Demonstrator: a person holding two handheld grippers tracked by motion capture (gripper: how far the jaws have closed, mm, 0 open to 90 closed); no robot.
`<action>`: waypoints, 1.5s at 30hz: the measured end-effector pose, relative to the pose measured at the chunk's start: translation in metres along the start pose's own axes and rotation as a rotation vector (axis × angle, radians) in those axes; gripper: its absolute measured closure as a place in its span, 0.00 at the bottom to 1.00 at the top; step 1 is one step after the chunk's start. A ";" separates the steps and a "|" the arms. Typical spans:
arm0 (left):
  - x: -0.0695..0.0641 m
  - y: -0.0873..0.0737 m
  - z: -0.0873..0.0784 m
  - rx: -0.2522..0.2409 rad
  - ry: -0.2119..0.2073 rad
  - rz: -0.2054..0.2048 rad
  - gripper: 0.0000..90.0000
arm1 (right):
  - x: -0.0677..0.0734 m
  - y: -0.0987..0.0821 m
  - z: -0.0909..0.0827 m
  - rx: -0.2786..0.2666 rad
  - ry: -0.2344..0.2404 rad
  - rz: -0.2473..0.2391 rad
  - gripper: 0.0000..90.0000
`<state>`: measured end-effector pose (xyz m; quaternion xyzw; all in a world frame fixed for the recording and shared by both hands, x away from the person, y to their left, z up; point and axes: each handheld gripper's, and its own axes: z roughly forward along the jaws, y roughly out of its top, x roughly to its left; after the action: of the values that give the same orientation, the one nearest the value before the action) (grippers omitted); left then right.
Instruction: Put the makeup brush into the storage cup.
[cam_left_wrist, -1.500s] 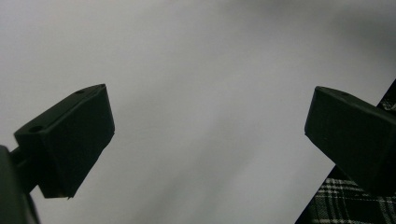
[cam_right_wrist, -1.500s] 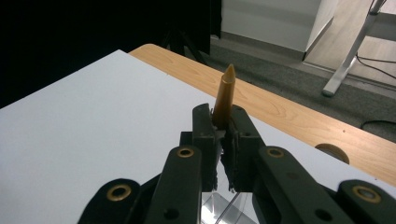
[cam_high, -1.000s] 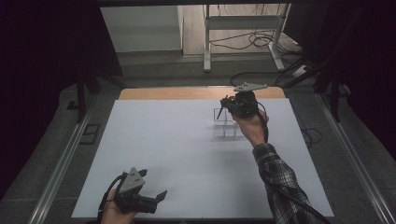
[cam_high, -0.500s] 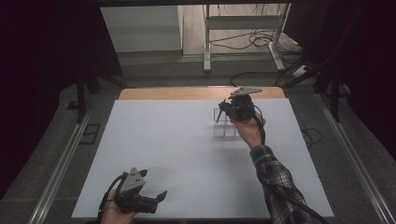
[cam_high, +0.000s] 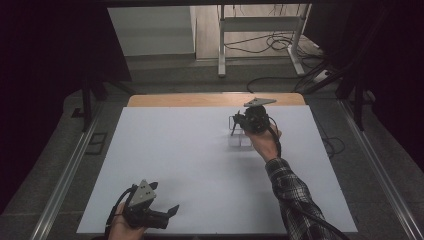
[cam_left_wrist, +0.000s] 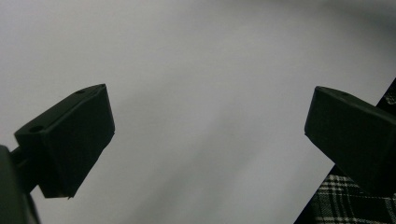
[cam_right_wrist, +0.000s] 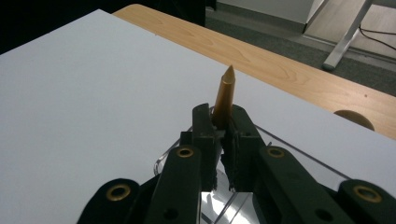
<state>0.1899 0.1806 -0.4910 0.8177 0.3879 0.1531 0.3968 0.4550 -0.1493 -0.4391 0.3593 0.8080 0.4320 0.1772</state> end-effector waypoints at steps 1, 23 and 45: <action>0.000 0.000 0.000 0.000 0.000 0.000 0.02 | 0.000 -0.001 0.001 0.002 0.000 0.004 0.92; 0.000 0.000 0.001 0.006 0.000 0.000 0.02 | -0.006 0.007 -0.002 -0.032 -0.047 0.007 0.05; 0.003 0.000 -0.003 -0.013 -0.017 -0.029 0.03 | 0.000 0.007 -0.018 0.006 0.016 -0.005 0.04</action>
<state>0.1906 0.1843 -0.4890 0.8106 0.3954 0.1428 0.4077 0.4471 -0.1569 -0.4234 0.3543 0.8116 0.4320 0.1705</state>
